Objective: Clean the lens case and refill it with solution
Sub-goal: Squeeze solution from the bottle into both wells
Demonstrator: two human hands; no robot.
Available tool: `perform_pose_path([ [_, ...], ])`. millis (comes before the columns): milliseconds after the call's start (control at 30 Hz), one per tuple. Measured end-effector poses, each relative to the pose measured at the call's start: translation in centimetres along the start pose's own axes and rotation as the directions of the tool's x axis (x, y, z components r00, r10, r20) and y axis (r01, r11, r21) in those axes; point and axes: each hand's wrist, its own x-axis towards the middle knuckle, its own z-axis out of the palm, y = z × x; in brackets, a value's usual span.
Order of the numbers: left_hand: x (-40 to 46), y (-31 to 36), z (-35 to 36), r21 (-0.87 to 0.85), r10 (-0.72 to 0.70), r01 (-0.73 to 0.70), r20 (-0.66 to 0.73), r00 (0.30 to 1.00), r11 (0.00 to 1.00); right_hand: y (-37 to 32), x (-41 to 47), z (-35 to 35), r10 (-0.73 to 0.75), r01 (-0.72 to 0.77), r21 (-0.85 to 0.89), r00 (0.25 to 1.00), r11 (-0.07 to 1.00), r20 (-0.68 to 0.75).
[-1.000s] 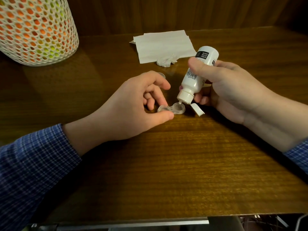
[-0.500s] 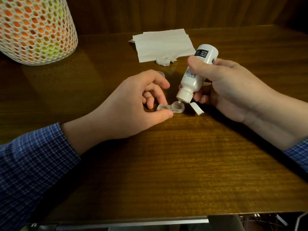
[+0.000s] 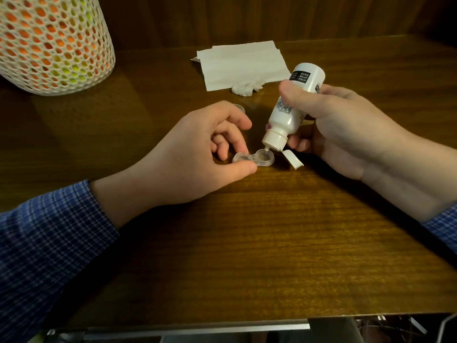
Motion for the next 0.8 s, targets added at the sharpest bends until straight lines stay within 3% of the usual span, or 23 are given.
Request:
perform_pose_path([
  [500,0.05,-0.11,0.08,0.001,0.011,-0.011,-0.008,1.0,1.0,0.08,0.08,-0.14,0.003,-0.003,-0.005,1.0,1.0,0.011],
  [800,0.04,-0.1,0.02,0.001,0.015,-0.015,-0.003,1.0,1.0,-0.16,0.47,-0.36,0.081,-0.078,0.099,0.996,0.992,-0.03],
])
